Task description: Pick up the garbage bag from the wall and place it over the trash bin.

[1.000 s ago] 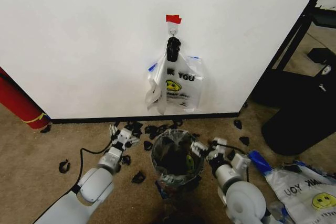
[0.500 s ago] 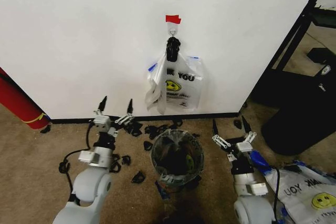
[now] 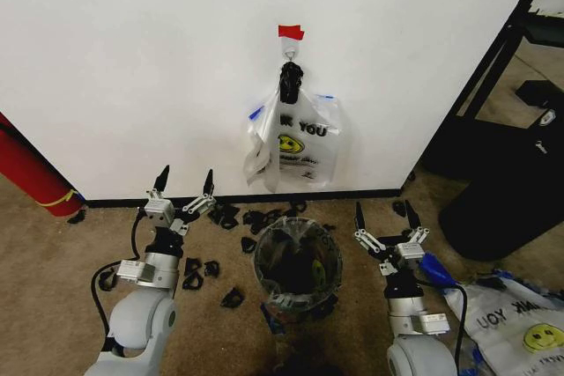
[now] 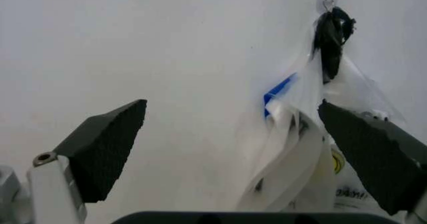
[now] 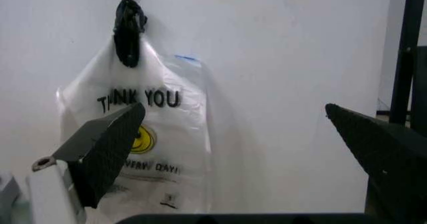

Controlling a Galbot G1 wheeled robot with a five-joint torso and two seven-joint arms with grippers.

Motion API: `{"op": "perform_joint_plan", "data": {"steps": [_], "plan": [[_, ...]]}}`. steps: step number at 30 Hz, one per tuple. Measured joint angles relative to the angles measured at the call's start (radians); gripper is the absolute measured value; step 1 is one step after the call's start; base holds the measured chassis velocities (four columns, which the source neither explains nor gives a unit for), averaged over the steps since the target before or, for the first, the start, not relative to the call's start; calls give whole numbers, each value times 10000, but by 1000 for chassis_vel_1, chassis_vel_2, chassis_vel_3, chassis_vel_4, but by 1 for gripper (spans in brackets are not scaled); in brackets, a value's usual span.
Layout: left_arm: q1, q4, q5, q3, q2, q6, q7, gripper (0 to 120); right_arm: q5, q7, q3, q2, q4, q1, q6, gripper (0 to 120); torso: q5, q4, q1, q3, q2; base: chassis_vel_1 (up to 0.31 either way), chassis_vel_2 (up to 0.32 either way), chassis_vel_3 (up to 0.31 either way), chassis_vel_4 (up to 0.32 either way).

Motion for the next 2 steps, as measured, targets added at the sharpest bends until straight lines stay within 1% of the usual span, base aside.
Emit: {"op": "perform_joint_plan", "data": {"steps": [2], "plan": [[16, -30, 0, 25, 6, 9, 0, 100, -38, -3, 12, 37, 6, -8, -2, 100, 0, 0, 0, 0, 0, 0, 0, 0, 0]]}}
